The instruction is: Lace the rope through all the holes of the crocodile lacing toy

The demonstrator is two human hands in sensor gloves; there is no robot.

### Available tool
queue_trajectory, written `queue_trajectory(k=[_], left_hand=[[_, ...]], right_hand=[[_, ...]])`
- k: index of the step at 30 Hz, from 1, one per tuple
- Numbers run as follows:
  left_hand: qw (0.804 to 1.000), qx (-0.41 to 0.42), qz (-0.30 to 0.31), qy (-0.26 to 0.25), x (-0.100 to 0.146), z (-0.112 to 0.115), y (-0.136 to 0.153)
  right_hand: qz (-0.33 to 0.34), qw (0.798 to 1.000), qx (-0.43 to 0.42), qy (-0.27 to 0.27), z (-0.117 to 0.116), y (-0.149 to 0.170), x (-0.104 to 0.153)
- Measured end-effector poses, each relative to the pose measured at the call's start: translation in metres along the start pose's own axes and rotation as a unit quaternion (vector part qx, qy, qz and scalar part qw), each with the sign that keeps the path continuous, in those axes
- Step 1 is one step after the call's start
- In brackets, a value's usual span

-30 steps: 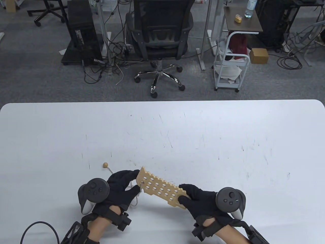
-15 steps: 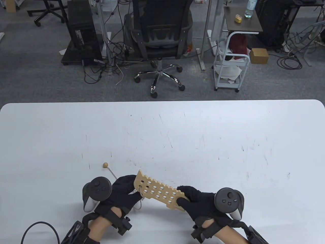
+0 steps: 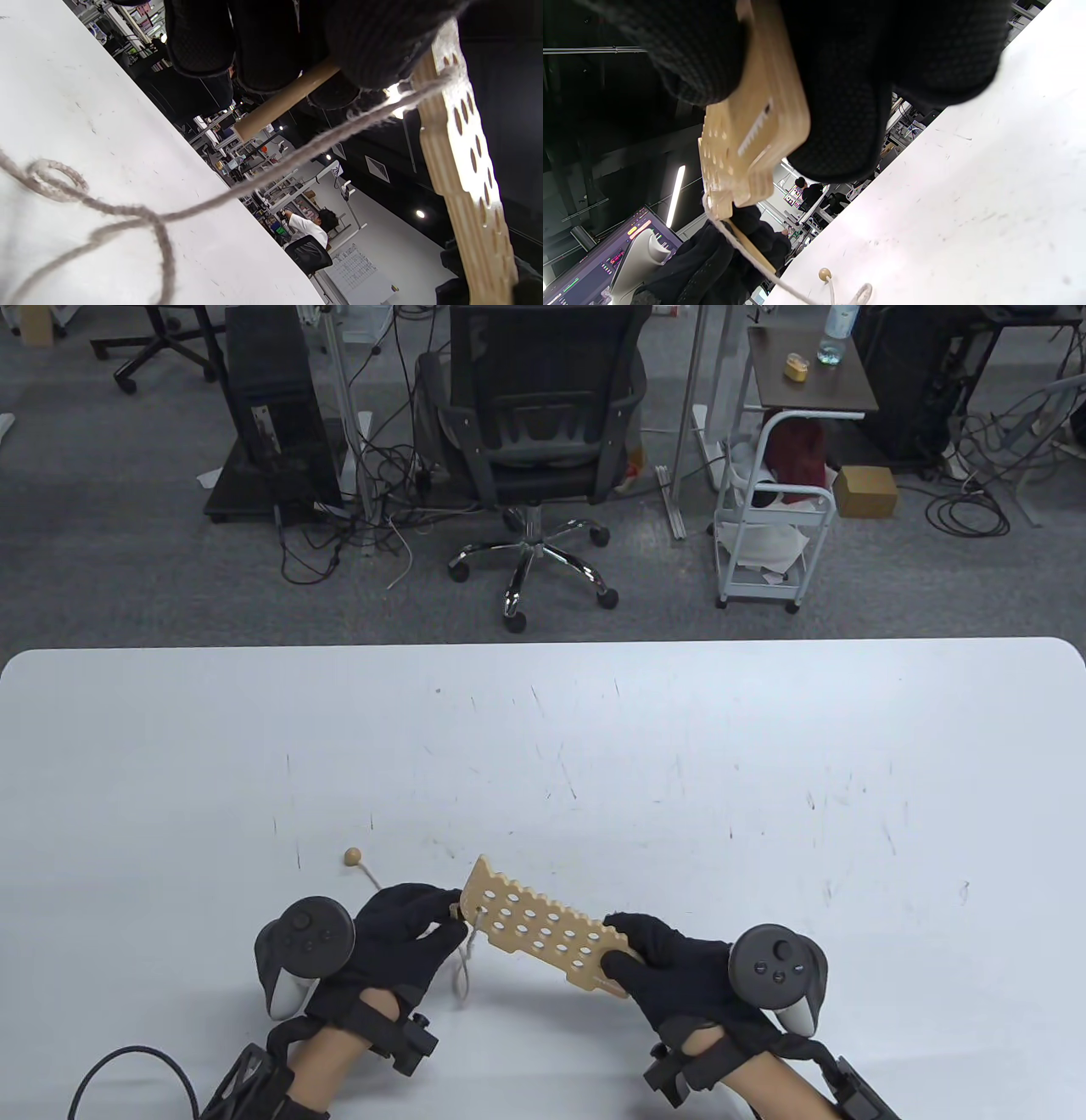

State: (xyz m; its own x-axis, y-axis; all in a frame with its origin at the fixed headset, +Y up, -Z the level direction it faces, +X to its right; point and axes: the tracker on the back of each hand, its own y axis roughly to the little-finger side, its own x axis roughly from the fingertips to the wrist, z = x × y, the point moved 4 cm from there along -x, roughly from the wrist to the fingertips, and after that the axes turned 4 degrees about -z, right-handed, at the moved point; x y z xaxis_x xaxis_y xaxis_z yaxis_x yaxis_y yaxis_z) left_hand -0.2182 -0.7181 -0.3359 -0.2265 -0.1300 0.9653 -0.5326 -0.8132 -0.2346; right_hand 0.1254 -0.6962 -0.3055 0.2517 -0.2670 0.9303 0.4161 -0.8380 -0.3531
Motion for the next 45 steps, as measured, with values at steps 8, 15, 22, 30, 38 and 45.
queue_trajectory(k=[8, 15, 22, 30, 38, 45], left_hand=[[0.999, 0.015, -0.007, -0.034, 0.002, -0.015, 0.004], [0.998, 0.024, -0.01, -0.059, 0.004, -0.025, 0.006], [0.996, 0.036, -0.012, -0.077, 0.006, -0.033, 0.008], [0.993, 0.054, -0.012, -0.101, 0.009, -0.045, 0.01], [0.99, 0.065, -0.014, -0.124, 0.012, -0.056, 0.012], [0.987, 0.07, -0.016, -0.141, 0.014, -0.064, 0.015]], right_hand=[[-0.012, 1.0, -0.004, 0.015, 0.009, 0.006, -0.003], [-0.016, 0.999, 0.012, 0.026, 0.016, 0.011, -0.005], [-0.033, 0.999, 0.016, 0.038, 0.024, 0.02, -0.009], [-0.049, 0.998, 0.02, 0.044, 0.03, 0.028, -0.012], [-0.063, 0.996, 0.025, 0.052, 0.035, 0.036, -0.014], [-0.076, 0.995, 0.024, 0.058, 0.04, 0.043, -0.016]])
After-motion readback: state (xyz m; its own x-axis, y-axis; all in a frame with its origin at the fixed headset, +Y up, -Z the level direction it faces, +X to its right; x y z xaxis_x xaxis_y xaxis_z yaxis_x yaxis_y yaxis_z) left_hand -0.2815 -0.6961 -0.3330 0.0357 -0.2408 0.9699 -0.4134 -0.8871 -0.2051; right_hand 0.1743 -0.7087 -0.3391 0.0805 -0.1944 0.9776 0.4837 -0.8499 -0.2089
